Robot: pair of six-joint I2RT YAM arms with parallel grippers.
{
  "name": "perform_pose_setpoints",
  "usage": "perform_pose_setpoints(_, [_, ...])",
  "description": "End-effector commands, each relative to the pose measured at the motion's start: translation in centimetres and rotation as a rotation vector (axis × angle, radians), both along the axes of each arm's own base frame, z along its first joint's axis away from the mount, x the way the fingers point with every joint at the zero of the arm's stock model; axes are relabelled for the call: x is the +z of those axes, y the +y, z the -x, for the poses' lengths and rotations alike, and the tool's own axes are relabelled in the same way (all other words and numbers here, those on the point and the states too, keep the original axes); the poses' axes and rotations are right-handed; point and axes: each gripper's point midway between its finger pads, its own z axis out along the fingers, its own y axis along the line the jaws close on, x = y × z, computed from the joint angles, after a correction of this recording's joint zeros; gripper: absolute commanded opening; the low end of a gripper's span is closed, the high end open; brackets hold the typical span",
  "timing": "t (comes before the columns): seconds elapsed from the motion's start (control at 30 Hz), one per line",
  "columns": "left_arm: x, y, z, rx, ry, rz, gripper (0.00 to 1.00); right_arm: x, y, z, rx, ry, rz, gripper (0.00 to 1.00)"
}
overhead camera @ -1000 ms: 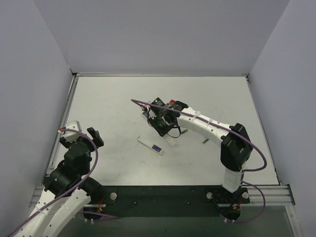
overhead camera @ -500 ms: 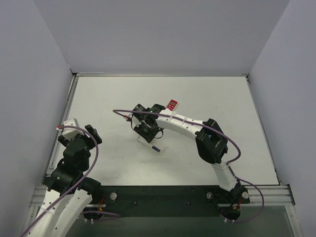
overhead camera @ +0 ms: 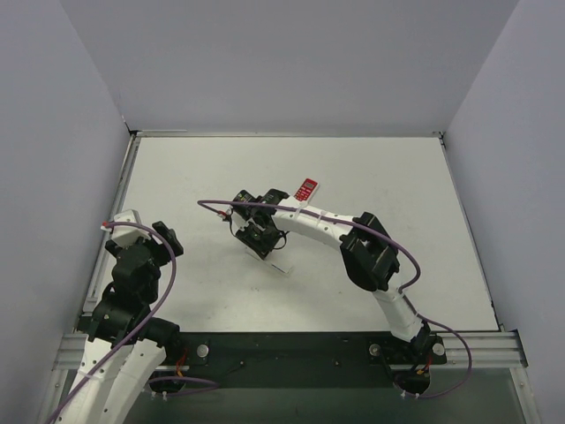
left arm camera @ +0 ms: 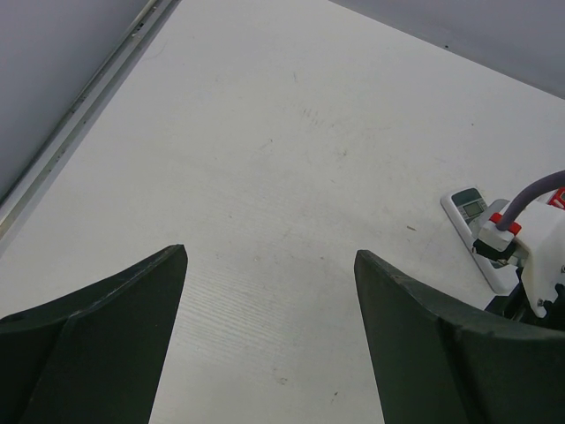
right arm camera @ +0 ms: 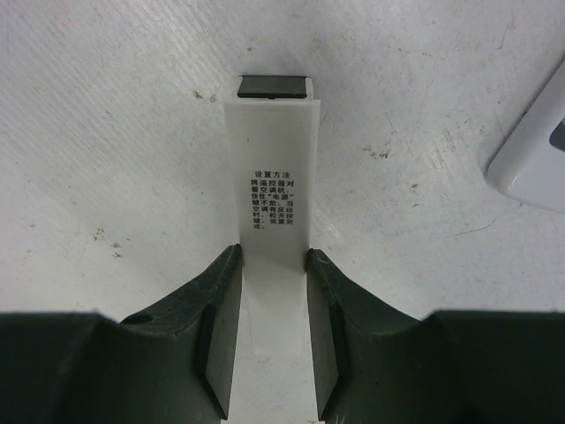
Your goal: Load the batteries into the remote control
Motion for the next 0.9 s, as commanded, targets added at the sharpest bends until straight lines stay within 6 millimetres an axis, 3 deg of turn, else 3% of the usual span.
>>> perform_pose_setpoints(0.0, [1.0, -0.4, -0.6, -0.019, -0.039, 0.006, 0.88, -0.1, -0.4, 0.8, -0.003, 0.033, 0.028, 0.08])
perform_pose_setpoints(0.43, [1.0, -0.3, -0.7, -0.017, -0.038, 0.006, 0.88, -1.4, -0.9, 1.3, -0.002, 0.068, 0.062, 0.11])
perform_pose_setpoints(0.87, [0.9, -0.4, -0.7, -0.02, -0.038, 0.007, 0.88, -0.8, -1.2, 1.6, -0.033, 0.076, 0.07, 0.15])
